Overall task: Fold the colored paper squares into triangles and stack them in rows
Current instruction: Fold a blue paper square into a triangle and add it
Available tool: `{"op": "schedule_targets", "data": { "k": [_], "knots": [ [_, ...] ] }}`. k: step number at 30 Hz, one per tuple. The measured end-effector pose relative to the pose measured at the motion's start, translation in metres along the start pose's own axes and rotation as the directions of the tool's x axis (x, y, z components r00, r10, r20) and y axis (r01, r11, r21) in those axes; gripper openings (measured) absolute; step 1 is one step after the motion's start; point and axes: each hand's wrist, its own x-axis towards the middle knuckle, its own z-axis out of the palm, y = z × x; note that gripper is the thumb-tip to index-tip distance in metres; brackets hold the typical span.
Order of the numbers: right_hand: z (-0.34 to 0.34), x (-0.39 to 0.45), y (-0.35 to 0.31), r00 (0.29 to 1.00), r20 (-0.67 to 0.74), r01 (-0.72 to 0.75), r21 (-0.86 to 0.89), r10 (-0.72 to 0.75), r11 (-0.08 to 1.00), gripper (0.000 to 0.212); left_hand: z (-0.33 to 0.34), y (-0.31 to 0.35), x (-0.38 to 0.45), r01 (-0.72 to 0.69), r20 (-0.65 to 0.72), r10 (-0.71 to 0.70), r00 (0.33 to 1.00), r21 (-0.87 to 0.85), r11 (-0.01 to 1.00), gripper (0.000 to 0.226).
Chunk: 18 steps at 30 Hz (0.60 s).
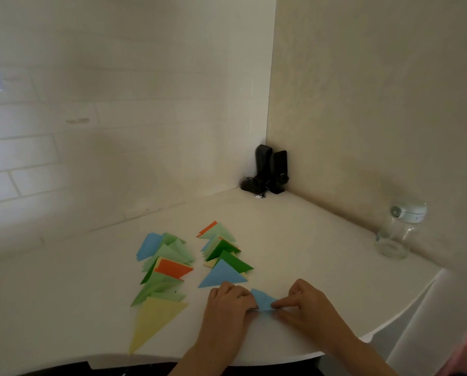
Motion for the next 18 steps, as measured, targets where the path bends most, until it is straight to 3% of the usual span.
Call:
{"op": "schedule_targets", "data": {
  "k": [3, 12, 18],
  "knots": [
    [0.007, 0.003, 0.000, 0.996, -0.090, -0.011, 0.047, 0.016, 0.999, 0.048, -0.004, -0.008, -0.003, 0.034, -0.025, -0.035, 0.999, -0.067, 0.997, 0.009],
    [0.016, 0.012, -0.009, 0.979, -0.151, -0.121, 0.103, 0.136, 0.987, 0.038, -0.002, -0.003, -0.010, 0.325, -0.058, -0.331, 0.942, -0.088, 0.942, 0.031],
    [0.023, 0.017, -0.016, 0.957, -0.174, -0.228, 0.050, 0.234, 0.972, 0.040, 0.001, 0.007, -0.004, 0.340, -0.067, -0.337, 0.939, 0.040, 0.940, 0.027]
  ]
}}
